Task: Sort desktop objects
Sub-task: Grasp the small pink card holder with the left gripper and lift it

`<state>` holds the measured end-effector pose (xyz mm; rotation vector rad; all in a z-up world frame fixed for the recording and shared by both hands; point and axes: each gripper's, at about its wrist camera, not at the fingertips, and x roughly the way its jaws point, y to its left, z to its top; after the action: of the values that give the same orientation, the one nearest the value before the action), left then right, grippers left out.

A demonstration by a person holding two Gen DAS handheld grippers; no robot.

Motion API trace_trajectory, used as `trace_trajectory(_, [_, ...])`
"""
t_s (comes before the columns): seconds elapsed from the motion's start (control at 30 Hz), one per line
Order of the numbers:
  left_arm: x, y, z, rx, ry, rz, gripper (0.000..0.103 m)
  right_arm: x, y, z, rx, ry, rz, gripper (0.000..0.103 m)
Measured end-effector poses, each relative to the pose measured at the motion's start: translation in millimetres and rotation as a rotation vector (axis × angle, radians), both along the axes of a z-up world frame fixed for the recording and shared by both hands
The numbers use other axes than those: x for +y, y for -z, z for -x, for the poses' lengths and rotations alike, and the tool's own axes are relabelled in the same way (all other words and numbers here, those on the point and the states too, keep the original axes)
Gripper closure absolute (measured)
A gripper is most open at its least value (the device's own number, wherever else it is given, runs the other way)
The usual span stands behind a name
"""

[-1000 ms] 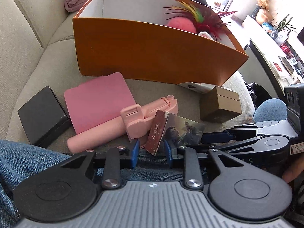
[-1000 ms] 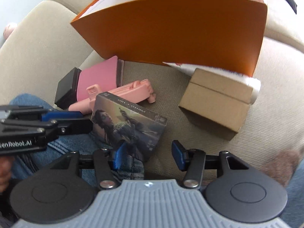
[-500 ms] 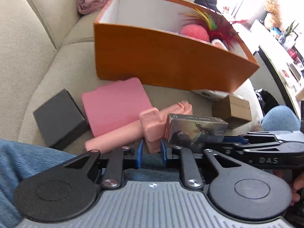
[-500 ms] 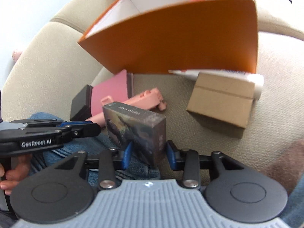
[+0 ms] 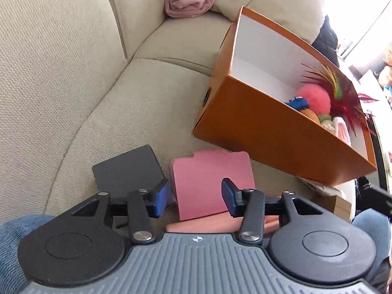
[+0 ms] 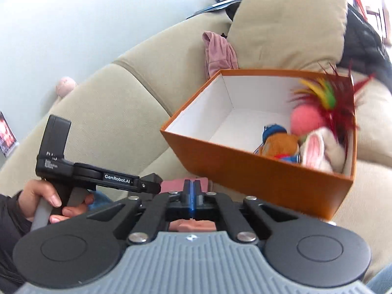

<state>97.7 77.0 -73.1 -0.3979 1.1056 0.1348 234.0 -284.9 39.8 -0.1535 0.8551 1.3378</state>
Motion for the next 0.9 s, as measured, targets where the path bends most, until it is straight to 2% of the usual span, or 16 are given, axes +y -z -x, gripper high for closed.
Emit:
trace_trajectory(0.03, [1,3,-2,0.010,-0.009,0.002,0.049,0,3,-2,-0.004,-0.001,0.022,0.102])
trace_trajectory(0.13, [2,11,-7,0.022,-0.006,0.004,0.047,3,20,-6,0.019,-0.012,0.088,0.094])
trace_trajectory(0.27, [-3,11,-15,0.008,0.029,-0.036,0.042,9,42,-8,0.039,0.005,0.154,0.081])
trace_trajectory(0.4, [-5,19,-25,0.044,0.043,0.001,0.042,29,46,-9,0.019,-0.011,0.161,0.081])
trace_trajectory(0.5, [-4,22,-28,0.057,0.032,-0.010,0.041,52,52,-4,-0.002,-0.044,0.196,0.081])
trace_trajectory(0.57, [1,29,-32,0.112,0.006,-0.018,0.041,64,58,-1,0.007,-0.069,0.208,0.074])
trace_trajectory(0.67, [9,37,-36,0.157,-0.009,0.031,0.034,80,68,2,0.015,-0.096,0.228,0.070])
trace_trajectory(0.77, [11,47,-42,0.188,0.019,0.131,0.029,90,78,3,0.013,-0.102,0.252,0.069])
trace_trajectory(0.83, [9,51,-45,0.197,0.032,0.150,0.024,92,86,2,0.013,-0.100,0.271,0.070])
trace_trajectory(0.9, [11,54,-46,0.201,0.025,0.162,0.023,94,93,0,0.017,-0.090,0.300,0.078])
